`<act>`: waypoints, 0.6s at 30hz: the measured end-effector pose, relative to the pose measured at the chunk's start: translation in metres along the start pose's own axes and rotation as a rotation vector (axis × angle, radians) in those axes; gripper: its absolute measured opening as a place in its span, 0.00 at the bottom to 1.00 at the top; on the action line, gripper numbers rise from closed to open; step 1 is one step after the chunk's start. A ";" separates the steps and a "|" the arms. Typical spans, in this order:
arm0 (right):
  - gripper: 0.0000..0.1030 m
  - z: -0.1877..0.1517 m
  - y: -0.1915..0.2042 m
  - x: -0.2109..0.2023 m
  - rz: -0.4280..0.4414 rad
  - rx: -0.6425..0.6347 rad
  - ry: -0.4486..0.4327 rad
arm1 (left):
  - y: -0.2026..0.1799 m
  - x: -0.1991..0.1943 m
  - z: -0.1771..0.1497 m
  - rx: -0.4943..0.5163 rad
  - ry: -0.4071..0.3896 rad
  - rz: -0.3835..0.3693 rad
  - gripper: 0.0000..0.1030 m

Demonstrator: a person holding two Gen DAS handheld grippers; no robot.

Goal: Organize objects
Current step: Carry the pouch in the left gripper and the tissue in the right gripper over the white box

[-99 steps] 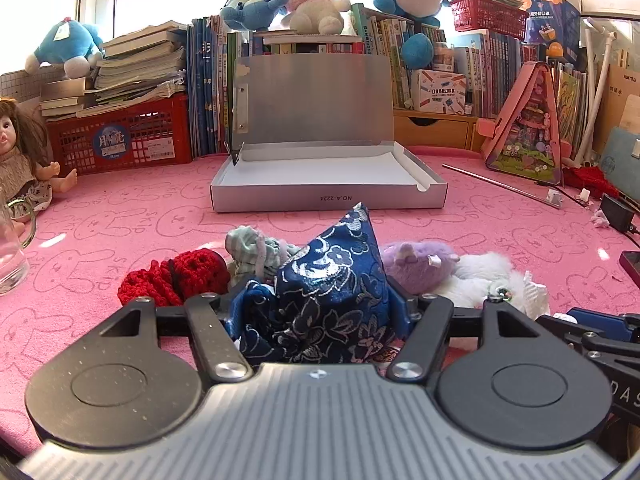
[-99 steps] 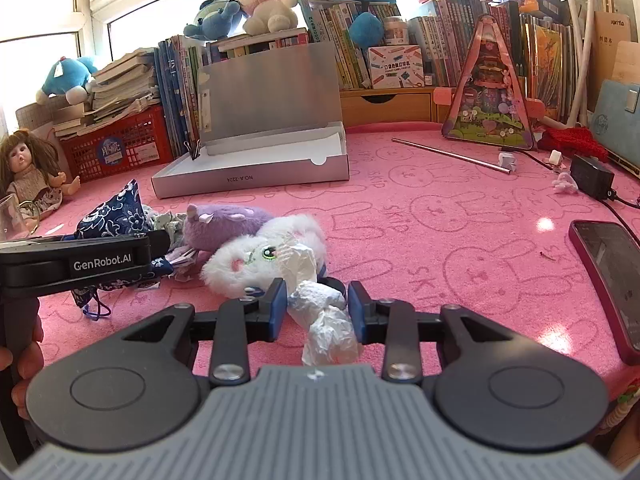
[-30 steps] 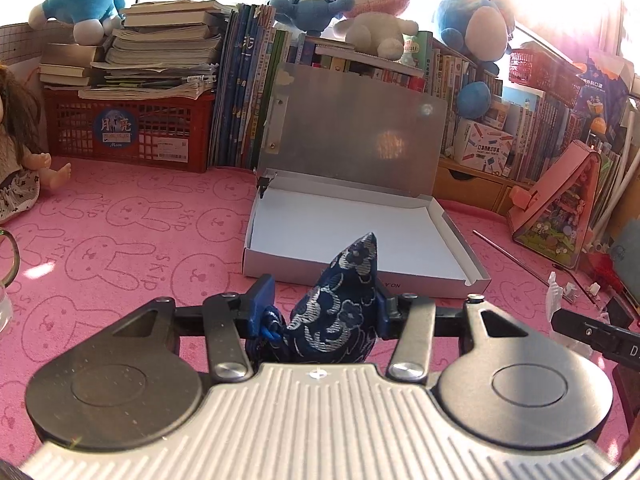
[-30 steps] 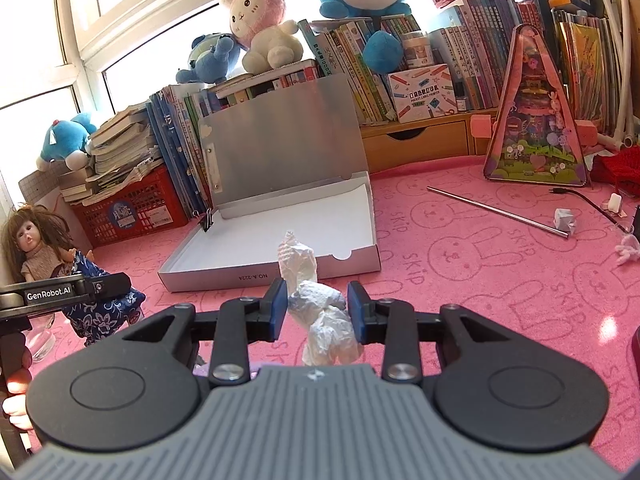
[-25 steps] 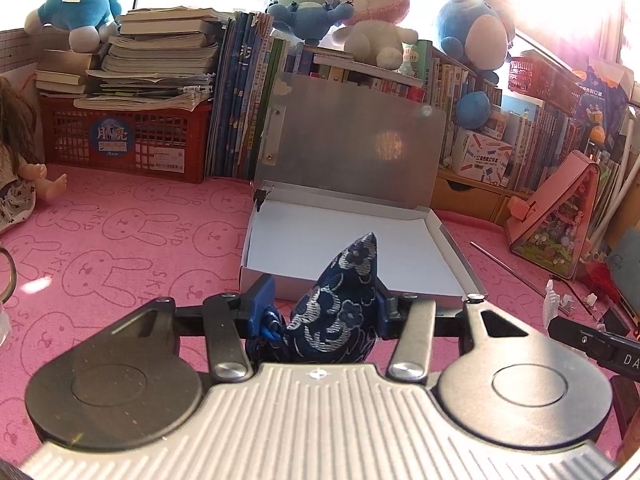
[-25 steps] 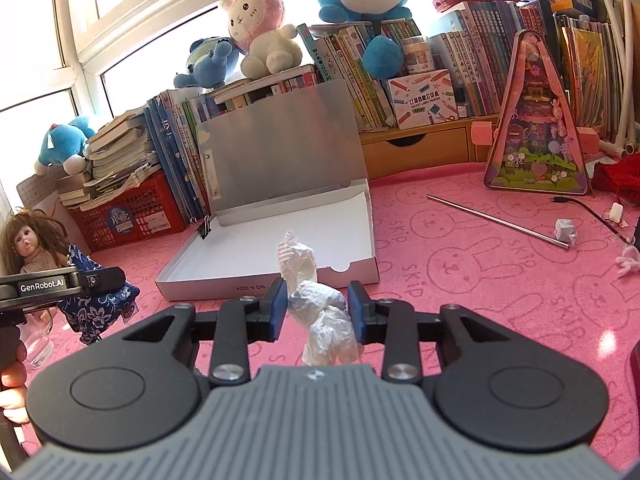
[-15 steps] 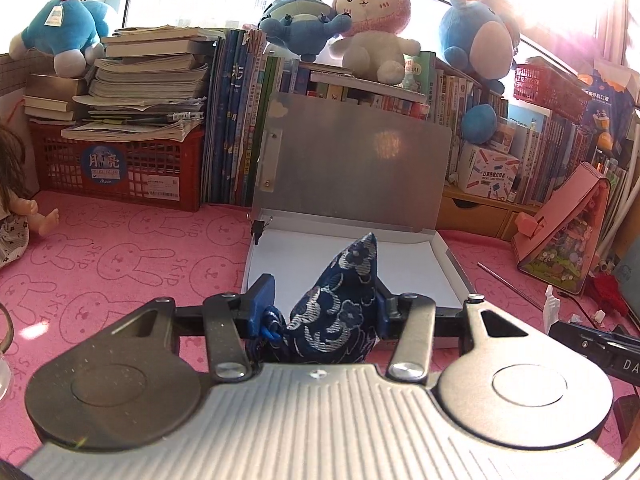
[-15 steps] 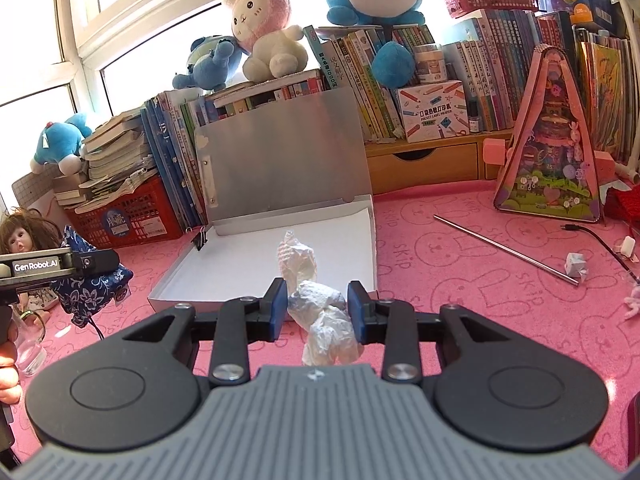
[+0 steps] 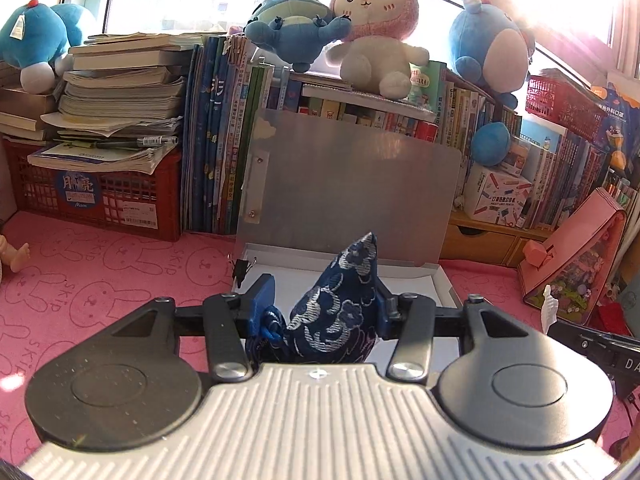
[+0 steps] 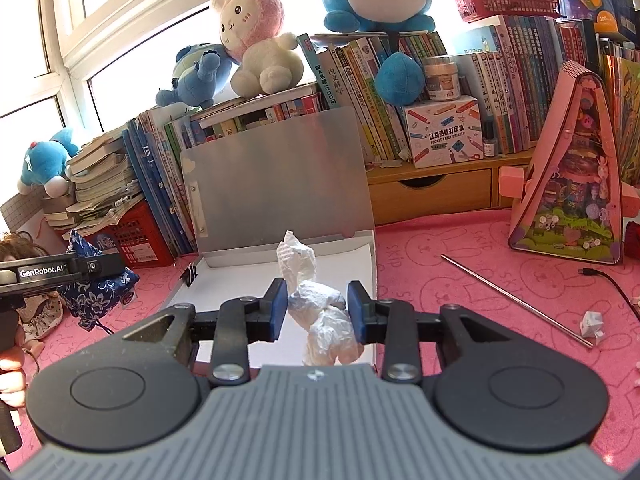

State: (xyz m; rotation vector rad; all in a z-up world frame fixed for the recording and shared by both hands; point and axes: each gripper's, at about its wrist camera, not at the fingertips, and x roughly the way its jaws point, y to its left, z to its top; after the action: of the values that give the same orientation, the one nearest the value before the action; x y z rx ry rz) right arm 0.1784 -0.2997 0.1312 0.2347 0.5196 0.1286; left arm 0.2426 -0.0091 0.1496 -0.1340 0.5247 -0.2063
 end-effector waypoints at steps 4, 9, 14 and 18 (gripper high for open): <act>0.37 0.002 -0.002 0.025 0.002 0.021 0.049 | -0.002 0.029 -0.002 0.013 0.022 0.029 0.54; 0.37 -0.003 -0.005 0.056 0.002 0.059 0.108 | 0.001 0.064 -0.006 0.014 0.065 0.065 0.54; 0.37 -0.003 -0.008 0.072 -0.007 0.090 0.126 | 0.006 0.082 -0.007 0.035 0.078 0.095 0.54; 0.37 -0.001 -0.006 0.078 0.007 0.065 0.119 | 0.008 0.092 -0.007 0.062 0.073 0.099 0.54</act>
State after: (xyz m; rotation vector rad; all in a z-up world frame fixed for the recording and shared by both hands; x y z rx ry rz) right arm 0.2453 -0.2907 0.0917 0.2937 0.6419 0.1332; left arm 0.3182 -0.0231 0.0981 -0.0399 0.5957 -0.1311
